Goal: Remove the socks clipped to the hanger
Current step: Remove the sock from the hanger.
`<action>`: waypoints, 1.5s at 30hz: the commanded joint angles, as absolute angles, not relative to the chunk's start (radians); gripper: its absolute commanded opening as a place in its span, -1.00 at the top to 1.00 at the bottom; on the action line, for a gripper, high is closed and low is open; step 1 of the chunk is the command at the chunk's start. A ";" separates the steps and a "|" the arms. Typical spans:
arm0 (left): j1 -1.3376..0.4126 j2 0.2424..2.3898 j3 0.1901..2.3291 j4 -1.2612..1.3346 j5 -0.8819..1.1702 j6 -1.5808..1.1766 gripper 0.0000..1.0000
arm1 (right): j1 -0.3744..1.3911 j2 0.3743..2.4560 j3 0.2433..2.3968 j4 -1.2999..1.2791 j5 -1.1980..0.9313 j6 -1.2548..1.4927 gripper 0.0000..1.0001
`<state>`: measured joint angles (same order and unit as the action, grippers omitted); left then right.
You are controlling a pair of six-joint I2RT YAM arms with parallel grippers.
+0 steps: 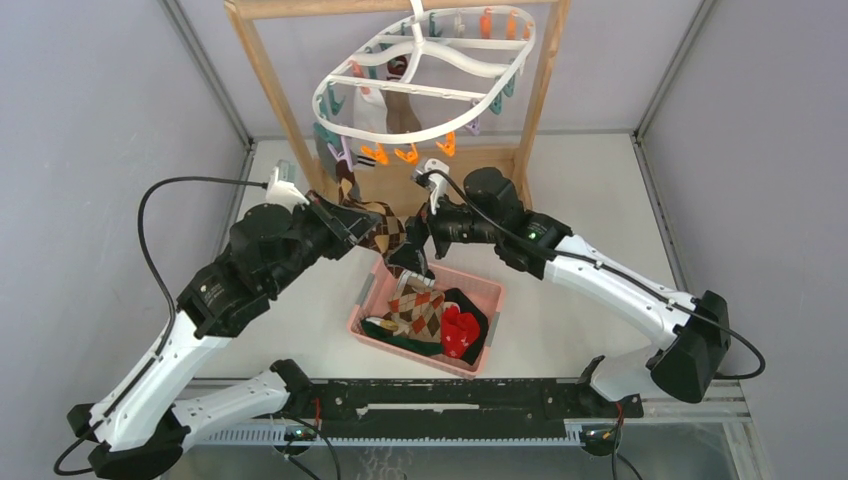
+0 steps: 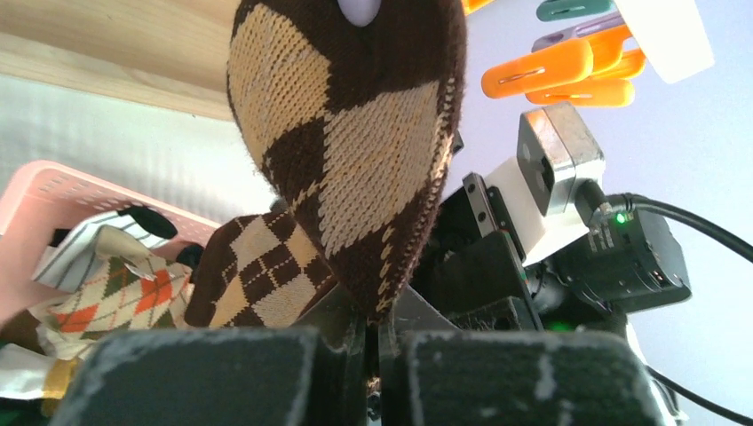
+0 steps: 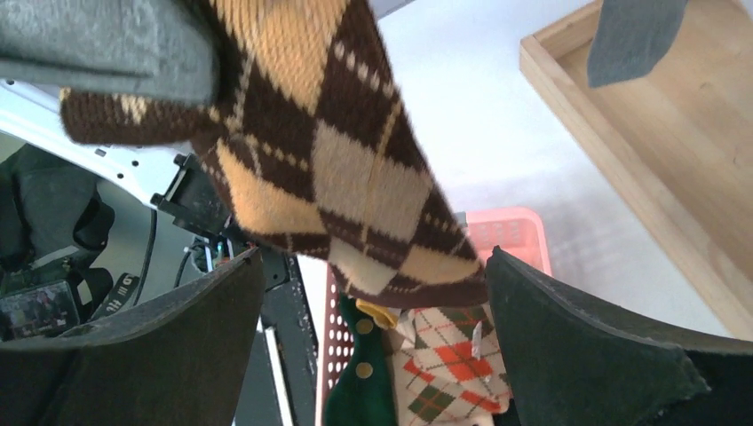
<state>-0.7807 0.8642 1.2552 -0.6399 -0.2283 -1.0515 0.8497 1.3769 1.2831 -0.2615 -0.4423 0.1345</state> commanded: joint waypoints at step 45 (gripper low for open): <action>-0.605 0.837 1.285 -0.555 -0.236 -0.862 -0.41 | 0.791 1.486 1.299 -0.146 -0.848 0.231 1.00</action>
<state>-0.6289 0.8192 1.2049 -0.6632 -0.2089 -0.9501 0.7979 1.5059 1.2831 -0.1566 -0.8185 0.2192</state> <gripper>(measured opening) 0.686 0.019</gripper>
